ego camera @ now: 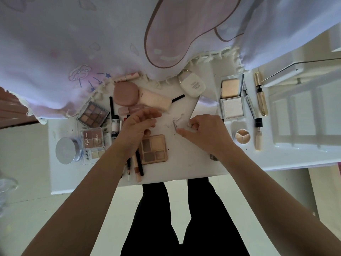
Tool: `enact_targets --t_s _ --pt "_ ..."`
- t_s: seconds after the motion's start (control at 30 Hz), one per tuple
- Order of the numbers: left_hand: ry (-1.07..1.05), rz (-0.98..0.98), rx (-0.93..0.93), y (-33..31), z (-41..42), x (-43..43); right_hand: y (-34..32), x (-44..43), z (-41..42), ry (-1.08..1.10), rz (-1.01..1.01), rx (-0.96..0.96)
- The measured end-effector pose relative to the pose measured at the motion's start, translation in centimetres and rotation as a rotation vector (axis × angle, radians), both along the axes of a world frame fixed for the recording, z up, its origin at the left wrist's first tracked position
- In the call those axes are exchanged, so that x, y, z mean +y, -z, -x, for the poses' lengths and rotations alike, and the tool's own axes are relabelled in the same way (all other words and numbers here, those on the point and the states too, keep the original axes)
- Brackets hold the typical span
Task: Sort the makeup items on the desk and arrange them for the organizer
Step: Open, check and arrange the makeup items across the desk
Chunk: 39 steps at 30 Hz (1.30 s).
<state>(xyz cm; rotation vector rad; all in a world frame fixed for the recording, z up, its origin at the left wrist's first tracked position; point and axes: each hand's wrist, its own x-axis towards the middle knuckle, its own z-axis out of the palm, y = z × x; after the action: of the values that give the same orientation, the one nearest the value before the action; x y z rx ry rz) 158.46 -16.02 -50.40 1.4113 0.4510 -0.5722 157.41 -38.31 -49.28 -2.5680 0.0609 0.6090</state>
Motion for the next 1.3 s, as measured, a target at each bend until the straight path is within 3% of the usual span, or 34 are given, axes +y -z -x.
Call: enact_targets --t_s 0.13,0.27,0.4,0.57,0.63,0.7,0.83,1.03,1.3 --pt "-0.033 -0.1 -0.004 0.3 -0.1 -0.4 0.3 0.7 0.1 -0.144 0.199 -0.08" --pt "-0.066 -0.159 -0.02 0.7 -0.2 -0.7 0.1 -0.6 -0.2 -0.166 0.136 -0.149" --pt "-0.093 -0.204 -0.004 0.8 -0.4 -0.7 0.8 -1.7 -1.4 -0.511 0.106 -0.196" --pt "-0.143 -0.159 0.036 0.6 -0.6 -0.4 2.2 -0.7 -2.9 -0.668 0.047 -0.233" --pt "-0.163 -0.132 0.064 0.5 -0.7 -0.2 2.1 -0.8 -3.1 -0.567 -0.039 -0.198" --pt "-0.163 -0.094 0.094 0.3 -0.7 0.0 1.4 -1.3 -2.7 -0.313 -0.177 -0.072" --pt "-0.124 0.122 0.222 -0.5 -1.0 -0.1 0.7 -1.2 -1.7 0.14 -0.596 0.069" --pt "0.107 0.232 0.268 -1.7 -1.4 -0.8 -0.9 -0.1 -1.4 0.088 -0.618 -0.01" --pt "0.069 0.414 0.27 -1.4 -1.1 -0.3 -1.2 0.5 -1.3 0.101 -0.635 -0.07"
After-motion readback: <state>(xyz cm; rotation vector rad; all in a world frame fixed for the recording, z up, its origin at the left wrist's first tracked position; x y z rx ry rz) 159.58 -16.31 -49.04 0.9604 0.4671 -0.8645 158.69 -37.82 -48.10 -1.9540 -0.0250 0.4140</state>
